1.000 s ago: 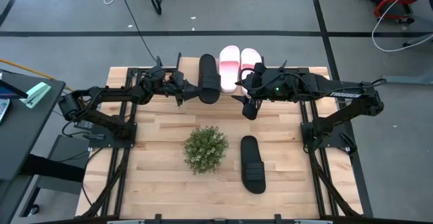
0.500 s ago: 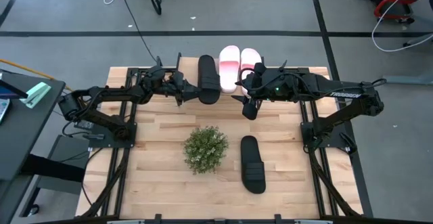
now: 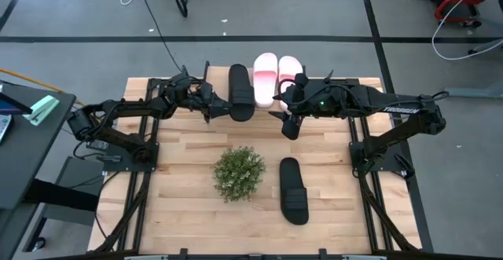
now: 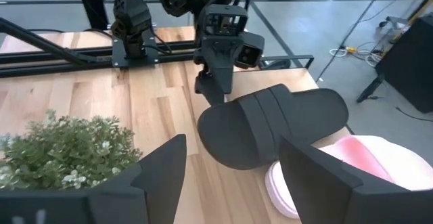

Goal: Pick and place slides into the shelf
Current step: Put the left black slipper on the shelf

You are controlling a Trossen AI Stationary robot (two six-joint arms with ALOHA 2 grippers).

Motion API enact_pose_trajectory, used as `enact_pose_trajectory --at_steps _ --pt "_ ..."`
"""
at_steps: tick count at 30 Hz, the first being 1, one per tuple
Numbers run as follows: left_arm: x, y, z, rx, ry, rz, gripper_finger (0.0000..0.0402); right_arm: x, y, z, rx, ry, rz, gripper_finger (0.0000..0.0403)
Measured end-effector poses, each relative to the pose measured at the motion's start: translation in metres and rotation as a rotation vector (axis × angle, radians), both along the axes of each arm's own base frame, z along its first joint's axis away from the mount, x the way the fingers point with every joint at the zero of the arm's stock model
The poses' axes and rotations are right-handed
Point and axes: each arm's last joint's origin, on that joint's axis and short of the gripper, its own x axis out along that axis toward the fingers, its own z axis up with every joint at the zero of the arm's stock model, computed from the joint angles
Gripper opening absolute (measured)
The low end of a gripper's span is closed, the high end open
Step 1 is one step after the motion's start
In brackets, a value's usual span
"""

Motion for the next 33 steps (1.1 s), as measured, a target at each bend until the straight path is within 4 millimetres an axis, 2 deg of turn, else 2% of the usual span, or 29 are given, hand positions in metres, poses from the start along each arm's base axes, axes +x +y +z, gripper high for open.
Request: enact_pose_trajectory --at_steps 33 --pt "-0.001 -0.0037 -0.0028 -0.018 0.008 -0.125 0.0265 0.0001 0.0002 0.0 0.004 0.0 0.007 0.024"
